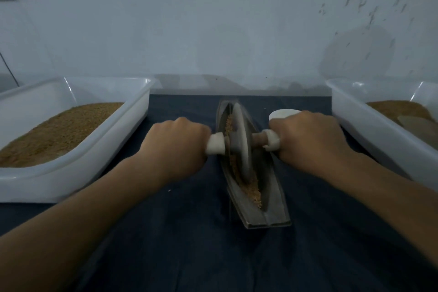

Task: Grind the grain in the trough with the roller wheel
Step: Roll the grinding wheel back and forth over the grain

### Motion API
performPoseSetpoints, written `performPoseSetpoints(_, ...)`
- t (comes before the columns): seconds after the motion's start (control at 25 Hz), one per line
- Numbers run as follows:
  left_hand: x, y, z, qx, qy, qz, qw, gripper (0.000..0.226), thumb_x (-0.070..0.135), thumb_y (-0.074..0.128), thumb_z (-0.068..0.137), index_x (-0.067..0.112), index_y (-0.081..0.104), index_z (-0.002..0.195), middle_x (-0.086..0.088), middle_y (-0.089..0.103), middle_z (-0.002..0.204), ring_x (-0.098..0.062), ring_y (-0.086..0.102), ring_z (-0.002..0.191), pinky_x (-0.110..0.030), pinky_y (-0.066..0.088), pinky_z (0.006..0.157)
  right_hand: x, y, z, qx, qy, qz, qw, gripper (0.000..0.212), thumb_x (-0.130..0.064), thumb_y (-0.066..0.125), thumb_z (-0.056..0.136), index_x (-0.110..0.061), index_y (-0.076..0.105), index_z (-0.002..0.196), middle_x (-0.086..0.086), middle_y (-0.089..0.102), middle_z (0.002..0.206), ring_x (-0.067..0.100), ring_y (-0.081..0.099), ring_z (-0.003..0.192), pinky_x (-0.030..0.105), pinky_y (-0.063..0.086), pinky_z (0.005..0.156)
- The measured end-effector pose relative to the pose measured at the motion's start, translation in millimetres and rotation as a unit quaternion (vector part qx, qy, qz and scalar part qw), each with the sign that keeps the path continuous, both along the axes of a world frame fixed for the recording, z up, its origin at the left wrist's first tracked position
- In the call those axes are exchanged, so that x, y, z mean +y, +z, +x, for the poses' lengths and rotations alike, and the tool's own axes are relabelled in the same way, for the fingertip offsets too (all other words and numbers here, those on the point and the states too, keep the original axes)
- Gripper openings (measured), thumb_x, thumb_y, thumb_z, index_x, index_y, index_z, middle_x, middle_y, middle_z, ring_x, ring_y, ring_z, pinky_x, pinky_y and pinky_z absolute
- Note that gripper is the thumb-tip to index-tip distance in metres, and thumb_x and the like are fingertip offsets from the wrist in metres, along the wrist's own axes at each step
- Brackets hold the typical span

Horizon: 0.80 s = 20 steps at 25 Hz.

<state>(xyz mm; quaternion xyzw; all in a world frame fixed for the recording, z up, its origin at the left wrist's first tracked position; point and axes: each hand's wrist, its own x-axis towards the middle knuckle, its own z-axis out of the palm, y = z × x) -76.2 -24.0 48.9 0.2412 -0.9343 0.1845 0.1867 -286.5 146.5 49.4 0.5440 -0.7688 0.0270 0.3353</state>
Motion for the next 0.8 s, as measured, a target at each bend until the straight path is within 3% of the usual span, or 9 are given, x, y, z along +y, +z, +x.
performPoseSetpoints(0.12, 15.0, 2.1, 11.0, 0.015, -0.010, -0.074, 0.997, 0.048, 0.039, 0.078, 0.066, 0.036, 0.030, 0.069, 0.013, 0.020, 0.054, -0.006, 0.012, 0.042, -0.020, 0.007, 0.045, 22.6, -3.8, 6.0, 0.018, 0.033, -0.031, 0.999, 0.038, -0.032, 0.074, 0.063, -0.028, 0.037, 0.063, -0.009, 0.037, 0.054, 0.015, 0.022, 0.046, 0.017, 0.009, 0.050)
performPoseSetpoints(0.2, 6.8, -0.8, -3.9, 0.007, 0.017, -0.073, 0.997, 0.032, 0.036, 0.073, 0.075, 0.033, 0.042, 0.072, 0.009, 0.022, 0.057, -0.010, 0.015, 0.044, -0.024, 0.016, 0.044, 6.7, -3.8, 0.9, 0.002, -0.012, -0.017, 1.000, 0.033, -0.033, 0.070, 0.069, -0.027, 0.037, 0.063, -0.010, 0.038, 0.056, 0.009, 0.020, 0.047, 0.019, 0.008, 0.049)
performPoseSetpoints(0.28, -9.8, 1.6, -28.6, 0.022, 0.049, -0.051, 0.997, 0.009, 0.032, 0.064, 0.086, 0.028, 0.056, 0.085, 0.005, 0.029, 0.062, -0.014, 0.026, 0.047, -0.032, 0.029, 0.049, -25.3, -2.3, -10.1, -0.073, -0.046, -0.008, 0.996, 0.030, -0.036, 0.065, 0.082, -0.028, 0.039, 0.069, -0.009, 0.044, 0.065, 0.012, 0.037, 0.054, 0.025, 0.018, 0.048)
performPoseSetpoints(0.36, -27.9, 14.4, -51.7, 0.003, 0.076, -0.031, 0.997, 0.008, 0.032, 0.061, 0.089, 0.026, 0.062, 0.094, 0.003, 0.037, 0.067, -0.019, 0.039, 0.057, -0.035, 0.035, 0.054, -55.0, 1.2, -22.2, -0.137, -0.059, -0.002, 0.989, 0.022, -0.037, 0.063, 0.087, -0.028, 0.046, 0.076, -0.003, 0.055, 0.075, 0.022, 0.055, 0.070, 0.030, 0.032, 0.054)
performPoseSetpoints(0.48, -30.7, 26.3, -57.8, -0.021, 0.060, -0.020, 0.998, 0.012, 0.034, 0.061, 0.088, 0.028, 0.064, 0.098, 0.002, 0.044, 0.076, -0.021, 0.044, 0.066, -0.036, 0.036, 0.058, -55.0, 4.9, -25.1, -0.146, -0.054, 0.007, 0.988, 0.024, -0.036, 0.063, 0.090, -0.029, 0.045, 0.075, -0.001, 0.058, 0.079, 0.023, 0.056, 0.072, 0.032, 0.036, 0.056)
performPoseSetpoints(0.6, -11.9, 15.4, -32.6, -0.018, 0.033, -0.039, 0.999, 0.009, 0.037, 0.063, 0.085, 0.032, 0.056, 0.088, 0.007, 0.035, 0.068, -0.017, 0.036, 0.059, -0.033, 0.031, 0.053, -17.5, -5.0, -8.8, -0.111, -0.057, 0.014, 0.992, 0.037, -0.035, 0.064, 0.087, -0.031, 0.032, 0.068, -0.006, 0.051, 0.073, 0.017, 0.047, 0.064, 0.028, 0.024, 0.048)
performPoseSetpoints(0.68, 5.9, 5.0, -9.9, -0.001, -0.008, -0.076, 0.997, 0.025, 0.040, 0.070, 0.078, 0.034, 0.046, 0.077, 0.009, 0.028, 0.060, -0.015, 0.030, 0.051, -0.027, 0.017, 0.046, 11.9, -9.4, 2.0, -0.054, -0.055, 0.010, 0.997, 0.041, -0.040, 0.064, 0.081, -0.033, 0.027, 0.065, -0.007, 0.047, 0.067, 0.019, 0.044, 0.057, 0.026, 0.020, 0.047)
performPoseSetpoints(0.8, 17.8, 5.8, 2.9, 0.018, -0.014, -0.093, 0.995, 0.040, 0.035, 0.084, 0.060, 0.032, 0.045, 0.067, 0.009, 0.028, 0.052, -0.013, 0.023, 0.042, -0.020, 0.005, 0.047, 28.9, -9.7, 9.3, -0.051, -0.062, 0.014, 0.997, 0.036, -0.045, 0.065, 0.073, -0.036, 0.031, 0.062, -0.008, 0.046, 0.065, 0.019, 0.039, 0.051, 0.023, 0.018, 0.048)
